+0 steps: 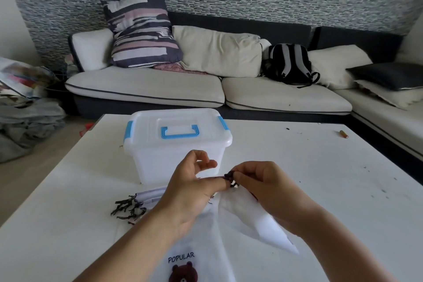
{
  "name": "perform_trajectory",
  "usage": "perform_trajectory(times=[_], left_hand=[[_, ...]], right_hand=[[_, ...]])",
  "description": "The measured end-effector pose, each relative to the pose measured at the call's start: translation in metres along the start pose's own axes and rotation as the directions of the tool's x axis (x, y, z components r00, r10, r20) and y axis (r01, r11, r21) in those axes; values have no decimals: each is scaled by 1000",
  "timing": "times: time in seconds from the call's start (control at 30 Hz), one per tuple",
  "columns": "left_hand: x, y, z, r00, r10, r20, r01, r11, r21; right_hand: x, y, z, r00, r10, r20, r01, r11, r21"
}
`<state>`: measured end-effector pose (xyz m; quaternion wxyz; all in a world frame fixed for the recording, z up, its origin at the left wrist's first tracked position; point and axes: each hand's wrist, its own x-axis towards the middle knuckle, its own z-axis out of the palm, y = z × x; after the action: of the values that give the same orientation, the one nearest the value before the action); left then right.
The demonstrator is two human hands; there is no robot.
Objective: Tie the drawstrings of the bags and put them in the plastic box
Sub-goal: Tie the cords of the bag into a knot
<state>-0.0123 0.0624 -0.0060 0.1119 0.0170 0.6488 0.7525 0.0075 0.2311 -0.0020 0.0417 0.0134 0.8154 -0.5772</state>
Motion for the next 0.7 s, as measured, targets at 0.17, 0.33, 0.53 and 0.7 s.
perform_trajectory(times=[0.17,0.33,0.53,0.7], left_hand=[[-1,5,-3,997,69,-26,-67,994,82],[3,-1,-7,991,130,-15,-126,980,157],[2,-1,-8,952,300,54,-302,905,299],[-1,0,-9,946,300,122,-323,883,341]], right_hand=[[2,3,-4,992,87,93,-100,984,150],[3,3,-7,968,164,188,-219,920,325],[5,4,-7,950,228,213,-302,847,438],[5,5,-6,944,229,238,-317,828,462]])
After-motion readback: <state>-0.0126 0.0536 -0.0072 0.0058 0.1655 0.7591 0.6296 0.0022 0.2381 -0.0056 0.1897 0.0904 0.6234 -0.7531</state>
